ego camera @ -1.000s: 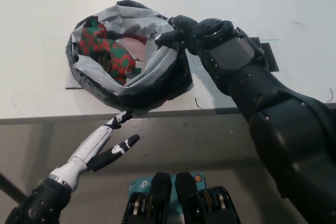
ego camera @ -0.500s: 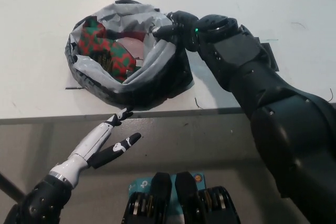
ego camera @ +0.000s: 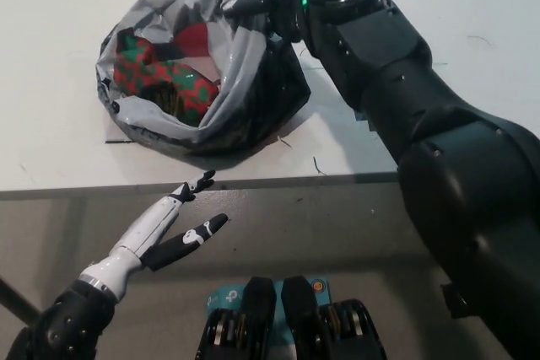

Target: The robot uses its right hand to pick up a bag of coffee beans and puts it in the black plastic bag, then the robot grabs the top of the bag and lifts it.

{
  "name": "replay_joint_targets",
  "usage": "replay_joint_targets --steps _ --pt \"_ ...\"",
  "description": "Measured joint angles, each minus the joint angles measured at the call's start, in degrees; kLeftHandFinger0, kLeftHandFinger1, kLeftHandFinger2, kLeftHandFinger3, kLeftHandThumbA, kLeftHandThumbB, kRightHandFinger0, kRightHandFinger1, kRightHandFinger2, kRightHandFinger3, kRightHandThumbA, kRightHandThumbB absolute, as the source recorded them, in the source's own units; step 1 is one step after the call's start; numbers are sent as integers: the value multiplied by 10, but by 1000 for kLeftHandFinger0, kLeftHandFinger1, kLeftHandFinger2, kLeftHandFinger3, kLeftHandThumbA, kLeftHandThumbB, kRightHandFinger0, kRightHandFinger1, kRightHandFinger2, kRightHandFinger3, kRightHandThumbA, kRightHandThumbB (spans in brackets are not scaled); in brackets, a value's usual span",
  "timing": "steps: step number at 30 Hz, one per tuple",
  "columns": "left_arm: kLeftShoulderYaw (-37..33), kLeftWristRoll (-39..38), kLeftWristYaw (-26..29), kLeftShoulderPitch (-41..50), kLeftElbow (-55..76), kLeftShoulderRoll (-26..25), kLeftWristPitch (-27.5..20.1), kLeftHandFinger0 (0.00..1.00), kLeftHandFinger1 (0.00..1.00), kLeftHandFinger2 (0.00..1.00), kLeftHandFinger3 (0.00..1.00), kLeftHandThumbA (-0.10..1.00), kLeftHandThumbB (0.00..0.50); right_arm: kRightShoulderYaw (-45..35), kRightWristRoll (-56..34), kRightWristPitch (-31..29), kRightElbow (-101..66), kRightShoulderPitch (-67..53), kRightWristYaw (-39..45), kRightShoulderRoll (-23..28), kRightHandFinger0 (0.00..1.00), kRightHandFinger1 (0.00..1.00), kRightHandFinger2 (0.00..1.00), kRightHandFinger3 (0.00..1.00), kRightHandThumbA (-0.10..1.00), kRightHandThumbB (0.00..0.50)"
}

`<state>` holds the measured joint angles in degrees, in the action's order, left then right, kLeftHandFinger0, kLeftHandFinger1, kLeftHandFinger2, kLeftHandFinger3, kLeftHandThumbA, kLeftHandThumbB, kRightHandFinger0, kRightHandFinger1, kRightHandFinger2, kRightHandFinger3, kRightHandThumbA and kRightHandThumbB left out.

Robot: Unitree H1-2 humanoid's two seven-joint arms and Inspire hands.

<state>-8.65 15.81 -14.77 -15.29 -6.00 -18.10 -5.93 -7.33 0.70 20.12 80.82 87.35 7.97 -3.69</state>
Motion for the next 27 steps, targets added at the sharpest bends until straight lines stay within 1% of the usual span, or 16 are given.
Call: replay_joint_targets --steps 2,4,6,7,8,10,13,14,16,17,18,19,21,24,25,27 --pt "0 0 0 -1 0 0 0 1000 1000 1000 1000 857 118 2 -1 0 0 3 3 -1 0 262 761 691 322 154" --pt "0 0 0 -1 0 0 0 1000 1000 1000 1000 830 110 6 -1 0 0 4 5 -2 0 313 847 878 326 146" --pt "0 1 0 -1 0 0 0 1000 1000 1000 1000 826 106 7 -1 0 0 5 7 -2 0 409 960 857 306 145" --pt "0 1 0 -1 0 0 0 1000 1000 1000 1000 822 106 7 -2 1 0 6 8 -3 0 518 1000 884 300 145" --pt "0 1 0 -1 0 0 0 1000 1000 1000 1000 817 106 6 -3 1 0 9 8 -4 0 562 1000 796 299 146" --pt "0 1 0 -2 0 0 0 994 994 1000 1000 809 106 4 -5 3 0 15 8 -5 0 569 1000 771 301 146" --pt "0 1 -1 -7 0 0 1 989 994 1000 1000 804 113 1 -7 4 0 27 8 -9 0 473 961 717 271 141" --pt "0 1 -2 -8 0 0 1 987 997 1000 1000 804 114 1 -7 5 0 28 8 -10 0 446 920 593 253 110" --pt "0 1 -2 -11 0 0 1 979 996 1000 1000 803 121 -5 -10 5 0 32 8 -14 0 424 905 592 234 121" --pt "0 0 -2 -12 0 0 1 978 995 1000 1000 803 121 -11 -14 5 0 33 8 -16 0 353 829 701 166 156" --pt "0 0 -2 -13 0 0 1 977 994 1000 1000 802 121 -17 -17 6 0 33 8 -17 0 338 818 716 148 164" --pt "0 -1 -2 -13 0 0 2 977 994 1000 1000 802 120 -33 -27 7 0 35 6 -20 0 279 749 578 134 158" --pt "0 -1 -2 -13 0 0 2 993 1000 1000 1000 779 107 -52 -37 9 0 37 -1 -24 0 234 707 445 176 110" --pt "-1 -1 -2 -13 -1 0 2 984 991 1000 1000 775 121 -87 -58 9 -2 50 -11 -31 0 172 636 459 184 47" --pt "-1 -1 -2 -13 -1 0 2 961 975 1000 1000 780 125 -96 -64 9 -2 55 -13 -34 0 127 588 533 296 2" --pt "-1 0 -2 -13 -1 0 2 960 978 1000 1000 787 130 -120 -78 9 -5 64 -18 -40 0 88 564 606 334 0"
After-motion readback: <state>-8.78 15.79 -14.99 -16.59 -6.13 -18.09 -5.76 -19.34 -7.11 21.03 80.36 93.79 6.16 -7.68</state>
